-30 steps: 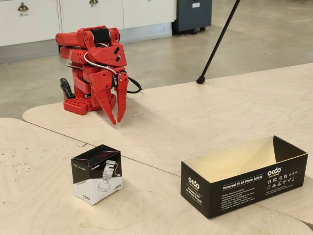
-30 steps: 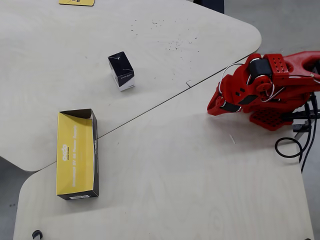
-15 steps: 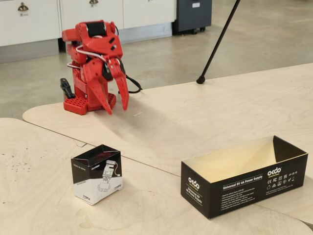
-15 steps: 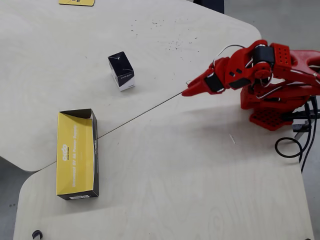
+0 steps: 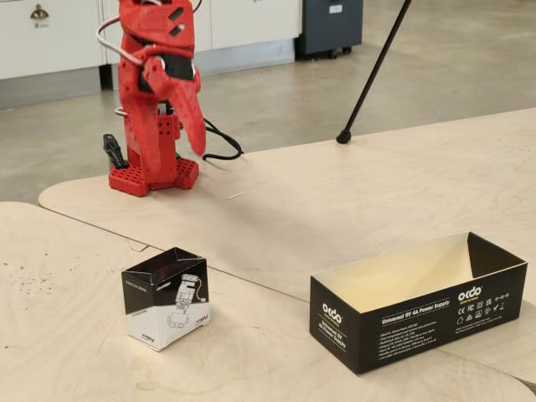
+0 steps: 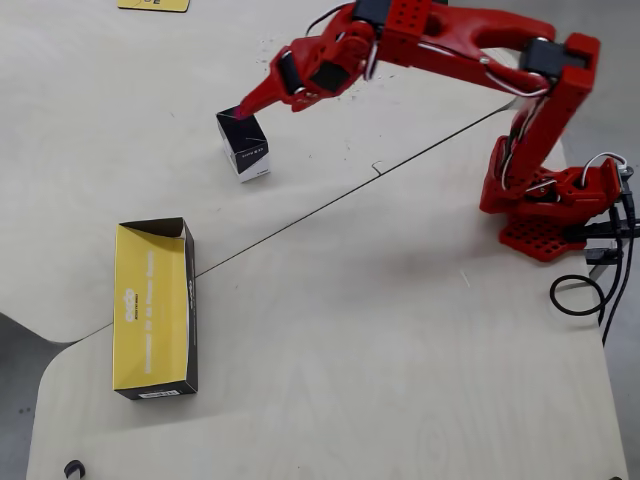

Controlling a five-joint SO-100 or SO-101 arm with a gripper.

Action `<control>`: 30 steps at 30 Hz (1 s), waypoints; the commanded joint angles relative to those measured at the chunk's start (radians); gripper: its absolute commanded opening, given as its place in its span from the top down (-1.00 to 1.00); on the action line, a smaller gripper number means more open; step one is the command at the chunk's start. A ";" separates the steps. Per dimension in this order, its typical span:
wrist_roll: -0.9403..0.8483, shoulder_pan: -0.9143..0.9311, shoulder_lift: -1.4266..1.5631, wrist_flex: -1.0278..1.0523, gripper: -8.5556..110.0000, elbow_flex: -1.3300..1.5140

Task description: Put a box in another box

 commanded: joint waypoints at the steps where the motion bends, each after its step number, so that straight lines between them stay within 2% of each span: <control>1: 0.015 -0.005 -0.149 0.067 0.05 -0.314; 12: -0.086 -0.021 -0.259 0.103 0.00 -0.339; 22: -0.199 -0.012 -0.360 -0.044 0.01 -0.319; 30: -0.222 0.034 -0.391 -0.106 0.01 -0.262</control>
